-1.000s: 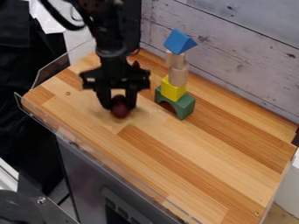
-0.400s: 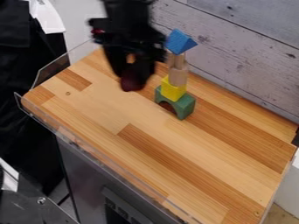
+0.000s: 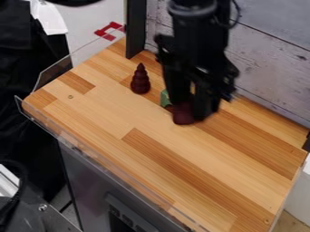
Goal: Move the brown egg to the right
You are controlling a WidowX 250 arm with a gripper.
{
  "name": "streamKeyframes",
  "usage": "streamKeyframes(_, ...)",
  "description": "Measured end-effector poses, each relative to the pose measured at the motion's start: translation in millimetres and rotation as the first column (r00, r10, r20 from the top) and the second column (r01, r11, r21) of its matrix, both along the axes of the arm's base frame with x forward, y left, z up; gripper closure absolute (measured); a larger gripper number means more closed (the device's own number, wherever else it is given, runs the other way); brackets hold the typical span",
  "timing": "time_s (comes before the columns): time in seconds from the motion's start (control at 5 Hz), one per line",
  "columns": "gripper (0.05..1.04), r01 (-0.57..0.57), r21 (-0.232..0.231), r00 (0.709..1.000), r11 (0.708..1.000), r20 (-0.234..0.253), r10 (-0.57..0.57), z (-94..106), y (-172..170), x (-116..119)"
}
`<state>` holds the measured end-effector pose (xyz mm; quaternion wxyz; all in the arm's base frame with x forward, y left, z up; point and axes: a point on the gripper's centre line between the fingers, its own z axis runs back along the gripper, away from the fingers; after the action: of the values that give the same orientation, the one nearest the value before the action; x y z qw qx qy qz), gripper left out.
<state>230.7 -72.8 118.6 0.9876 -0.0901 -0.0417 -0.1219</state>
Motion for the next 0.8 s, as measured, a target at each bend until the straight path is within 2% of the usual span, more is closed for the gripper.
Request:
streamKeyframes(0.2, 0.522, 0.067, -0.009, 0.998, 0.998, -0.005, -0.067, -11.5, -8.7, 14.4)
streamKeyframes(0.4, 0.522, 0.116, 0.016, 0.993, 0.993, 0.002, -0.116, -21.4, -9.1, 32.9)
streamKeyframes(0.6, 0.522, 0.149, 0.118, 0.989, 0.982, -0.020, -0.147, -36.6, -3.9, 57.8)
streamKeyframes(0.8, 0.522, 0.175, 0.163, 0.984, 0.971, -0.017, -0.175, -42.5, -4.6, 69.4)
